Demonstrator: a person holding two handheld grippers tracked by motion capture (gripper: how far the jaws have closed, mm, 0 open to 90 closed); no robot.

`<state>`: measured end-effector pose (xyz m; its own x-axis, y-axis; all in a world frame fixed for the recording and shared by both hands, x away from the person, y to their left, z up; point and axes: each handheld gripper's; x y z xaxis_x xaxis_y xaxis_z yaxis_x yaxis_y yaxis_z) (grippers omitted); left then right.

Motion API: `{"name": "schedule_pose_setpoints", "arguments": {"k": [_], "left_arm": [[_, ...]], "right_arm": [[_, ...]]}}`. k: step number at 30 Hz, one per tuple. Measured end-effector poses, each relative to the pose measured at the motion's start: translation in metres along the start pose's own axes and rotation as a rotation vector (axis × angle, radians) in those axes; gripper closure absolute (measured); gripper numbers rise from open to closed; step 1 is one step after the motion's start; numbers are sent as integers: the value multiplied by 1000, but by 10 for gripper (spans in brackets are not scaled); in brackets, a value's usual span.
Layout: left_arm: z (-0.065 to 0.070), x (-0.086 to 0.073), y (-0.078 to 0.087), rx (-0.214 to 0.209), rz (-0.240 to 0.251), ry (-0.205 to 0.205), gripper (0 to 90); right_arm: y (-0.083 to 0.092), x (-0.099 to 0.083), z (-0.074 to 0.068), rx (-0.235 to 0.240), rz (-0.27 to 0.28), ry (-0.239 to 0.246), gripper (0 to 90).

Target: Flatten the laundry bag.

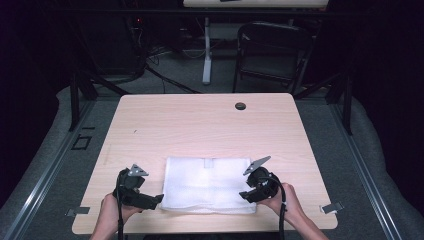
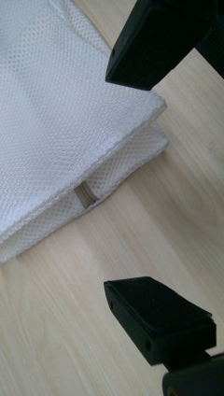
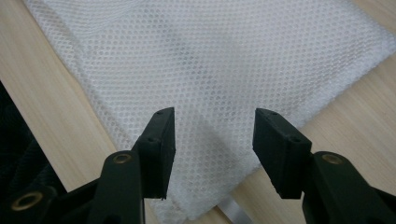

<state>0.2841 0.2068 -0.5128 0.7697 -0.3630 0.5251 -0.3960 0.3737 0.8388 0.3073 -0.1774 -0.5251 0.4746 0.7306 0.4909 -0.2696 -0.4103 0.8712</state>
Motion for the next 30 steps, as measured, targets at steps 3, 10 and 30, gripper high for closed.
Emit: {"name": "schedule_pose_setpoints", "arguments": {"k": [3,10,30], "left_arm": [[1,0,-4,0,-12,-13,3],[2,1,-7,1,-16,-21,3],[7,2,-9,-25,-23,-58,10]], "right_arm": [[-2,2,-7,13,-40,39,497],[-15,7,-26,44,-86,119,512],[-35,8,-34,43,-131,174,890]]}}
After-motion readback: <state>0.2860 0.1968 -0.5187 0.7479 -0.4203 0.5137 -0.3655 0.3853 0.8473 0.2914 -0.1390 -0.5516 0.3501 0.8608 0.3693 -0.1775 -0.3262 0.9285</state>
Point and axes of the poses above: each handheld gripper's, and its own axes: y roughly backward along the jaws, x roughly out of its top, z roughly to its right, and after that the axes turned 7 degrees about y, right-handed
